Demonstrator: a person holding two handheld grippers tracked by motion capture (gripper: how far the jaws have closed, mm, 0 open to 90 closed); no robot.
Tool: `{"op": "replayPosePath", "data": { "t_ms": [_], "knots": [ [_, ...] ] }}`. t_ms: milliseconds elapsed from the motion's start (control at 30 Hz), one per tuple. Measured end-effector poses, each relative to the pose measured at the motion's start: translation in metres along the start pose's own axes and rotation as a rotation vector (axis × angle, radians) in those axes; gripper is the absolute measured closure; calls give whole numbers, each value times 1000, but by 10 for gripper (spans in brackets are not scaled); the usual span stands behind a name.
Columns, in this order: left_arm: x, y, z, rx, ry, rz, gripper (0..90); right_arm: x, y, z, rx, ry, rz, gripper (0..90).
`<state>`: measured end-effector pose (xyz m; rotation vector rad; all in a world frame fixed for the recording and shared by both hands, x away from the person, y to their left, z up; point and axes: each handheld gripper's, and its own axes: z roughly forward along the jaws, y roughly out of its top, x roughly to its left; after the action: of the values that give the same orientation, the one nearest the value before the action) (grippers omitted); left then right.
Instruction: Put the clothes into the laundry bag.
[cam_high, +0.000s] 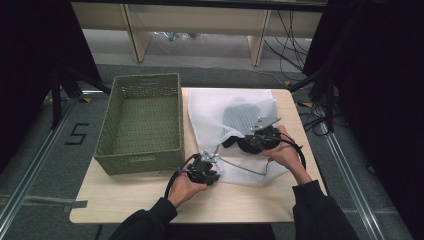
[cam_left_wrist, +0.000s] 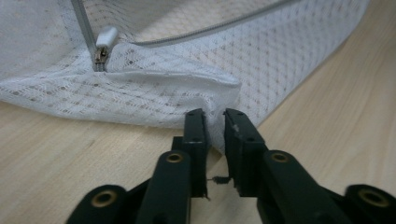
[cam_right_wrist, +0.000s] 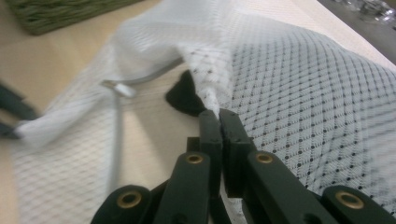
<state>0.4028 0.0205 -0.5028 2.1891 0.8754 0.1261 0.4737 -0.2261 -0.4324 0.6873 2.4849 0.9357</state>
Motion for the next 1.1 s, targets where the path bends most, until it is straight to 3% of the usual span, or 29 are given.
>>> {"op": "replayPosePath", "data": {
  "t_ms": [33, 67, 133, 300, 333, 433, 533, 567, 600, 633, 667, 733, 833, 900, 1000, 1033, 1067, 1100],
  "knots": [
    [-1, 1, -2, -18, -3, -20, 734, 4, 0, -1, 7, 9, -9, 900],
    [1, 2, -5, -8, 10, -2, 714, 7, -1, 0, 8, 28, -26, 900],
    [0, 3, -9, -19, 13, -31, 665, 16, -3, 6, 39, 52, -37, 900],
    [2, 3, -10, -15, 74, -55, 516, 32, -16, 33, 157, 113, -66, 900],
    [3, 2, -9, -13, 77, -59, 481, 33, -17, 38, 162, 118, -100, 899],
    [6, 3, -5, -22, 86, -82, 424, 36, -19, 42, 171, 126, -102, 898],
    [6, 4, -1, -13, 90, -60, 422, 35, -19, 43, 158, 124, -113, 898],
    [6, 4, -1, -13, 90, -60, 427, 35, -19, 43, 158, 124, -113, 898],
    [5, 4, 2, -11, 98, -53, 539, 36, -20, 42, 165, 120, -75, 877],
    [5, 4, 3, -21, 98, -48, 539, 36, -20, 42, 165, 120, -75, 877],
    [7, 4, 5, -8, 104, -46, 732, 34, -20, 43, 158, 113, -76, 853],
    [8, 3, 4, -4, 68, -46, 866, 34, -19, 43, 146, 84, -54, 808],
    [6, 1, -4, -1, 44, -31, 879, 36, -15, 40, 96, 27, -45, 751],
    [5, -1, -6, -20, 8, -70, 880, 37, -10, 41, 57, 2, -44, 702],
    [3, -4, -9, -13, 23, -57, 879, 38, -3, 47, 38, -20, -35, 678],
    [3, -5, -10, -14, 5, -57, 879, 39, 0, 49, 36, -28, -26, 688],
    [3, -6, -11, -10, 1, -51, 878, 38, 1, 52, 24, -36, -57, 733],
    [3, -8, -12, -19, -5, -48, 877, 38, 3, 53, 36, -19, -55, 799]
  ]
}}
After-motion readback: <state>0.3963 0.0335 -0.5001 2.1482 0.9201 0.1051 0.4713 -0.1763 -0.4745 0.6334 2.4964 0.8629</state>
